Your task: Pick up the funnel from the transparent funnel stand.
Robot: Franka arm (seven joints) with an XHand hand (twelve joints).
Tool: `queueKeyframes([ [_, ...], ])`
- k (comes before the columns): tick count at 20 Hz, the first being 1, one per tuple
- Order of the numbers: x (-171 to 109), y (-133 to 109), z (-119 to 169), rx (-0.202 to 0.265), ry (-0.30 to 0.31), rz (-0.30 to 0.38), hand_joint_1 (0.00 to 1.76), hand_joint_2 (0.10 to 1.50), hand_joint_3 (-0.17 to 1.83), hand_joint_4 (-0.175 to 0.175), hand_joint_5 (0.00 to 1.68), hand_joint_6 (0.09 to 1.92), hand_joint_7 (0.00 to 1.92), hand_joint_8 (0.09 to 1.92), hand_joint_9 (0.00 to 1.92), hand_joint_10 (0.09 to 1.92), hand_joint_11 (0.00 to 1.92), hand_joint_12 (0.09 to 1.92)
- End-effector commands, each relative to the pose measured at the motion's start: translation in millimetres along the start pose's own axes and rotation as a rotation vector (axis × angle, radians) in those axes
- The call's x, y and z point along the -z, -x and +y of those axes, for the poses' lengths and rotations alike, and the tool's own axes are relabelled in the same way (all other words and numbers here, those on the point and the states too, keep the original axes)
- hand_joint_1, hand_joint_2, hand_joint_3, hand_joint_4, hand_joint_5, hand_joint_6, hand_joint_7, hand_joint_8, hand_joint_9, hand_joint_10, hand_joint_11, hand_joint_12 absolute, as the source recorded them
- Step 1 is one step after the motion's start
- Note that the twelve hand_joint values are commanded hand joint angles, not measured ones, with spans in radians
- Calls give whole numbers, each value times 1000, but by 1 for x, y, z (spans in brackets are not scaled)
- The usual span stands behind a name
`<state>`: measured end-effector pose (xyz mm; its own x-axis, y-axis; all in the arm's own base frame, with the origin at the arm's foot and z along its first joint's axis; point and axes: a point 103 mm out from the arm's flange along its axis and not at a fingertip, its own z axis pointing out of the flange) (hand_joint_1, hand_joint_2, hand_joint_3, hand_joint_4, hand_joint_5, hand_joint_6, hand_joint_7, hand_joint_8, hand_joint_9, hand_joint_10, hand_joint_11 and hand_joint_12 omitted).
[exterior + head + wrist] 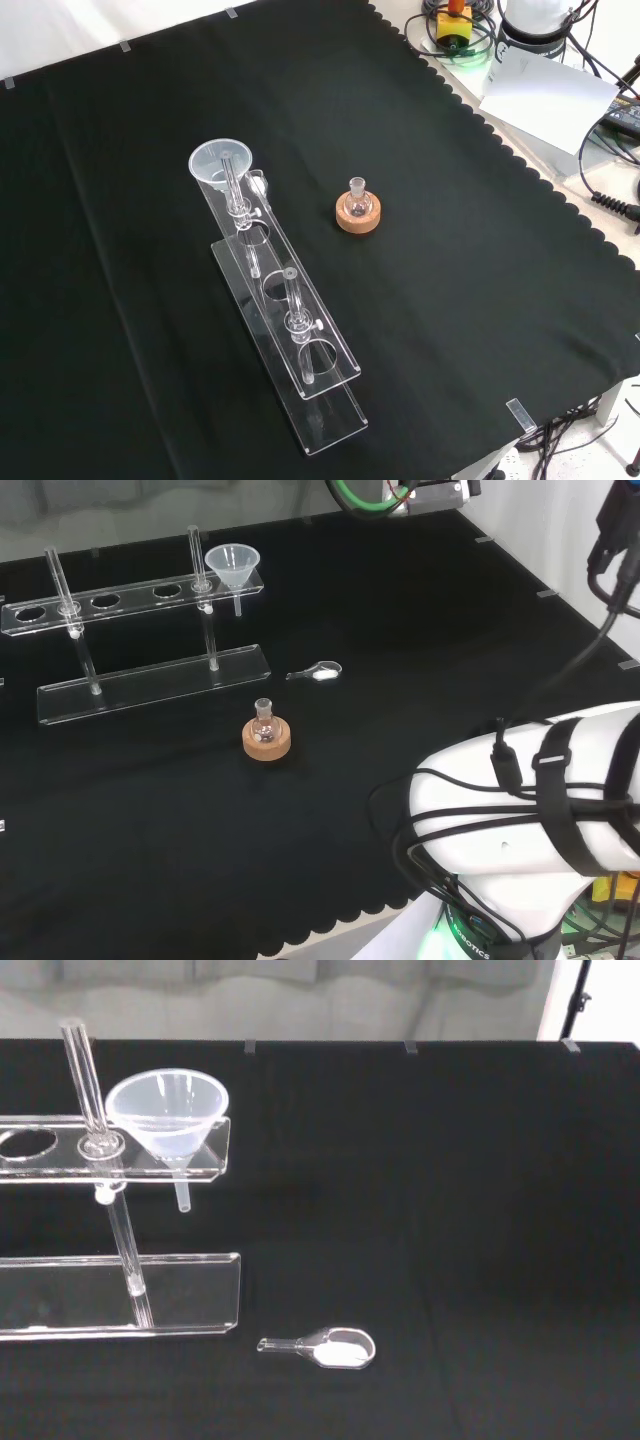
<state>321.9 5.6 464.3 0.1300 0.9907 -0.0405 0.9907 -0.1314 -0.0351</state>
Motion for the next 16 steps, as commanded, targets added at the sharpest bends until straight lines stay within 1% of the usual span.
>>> queueKeyframes([
  [1,-26,5,34,-3,-37,15,0,1246,353,-11,313,87,30,545,226,641,97,1351],
  [3,-32,6,54,0,-43,9,0,1247,351,-11,314,87,30,545,226,641,97,1351],
  [4,-35,16,67,4,-47,16,0,1247,351,-11,314,87,30,545,226,641,97,1351],
  [7,-43,11,102,15,-42,15,0,1248,348,-12,314,87,31,544,227,641,96,1352],
  [10,-52,8,137,20,-68,20,0,1248,346,-12,315,87,32,544,228,641,95,1352],
  [12,-58,8,158,21,-78,8,0,1248,344,-13,315,87,34,544,228,640,93,1352],
  [14,-63,5,175,22,-95,-25,0,1248,342,-13,315,87,35,544,229,640,90,1352],
  [16,-68,-1,188,36,-104,-41,0,1248,340,-14,315,87,35,544,229,640,89,1352],
])
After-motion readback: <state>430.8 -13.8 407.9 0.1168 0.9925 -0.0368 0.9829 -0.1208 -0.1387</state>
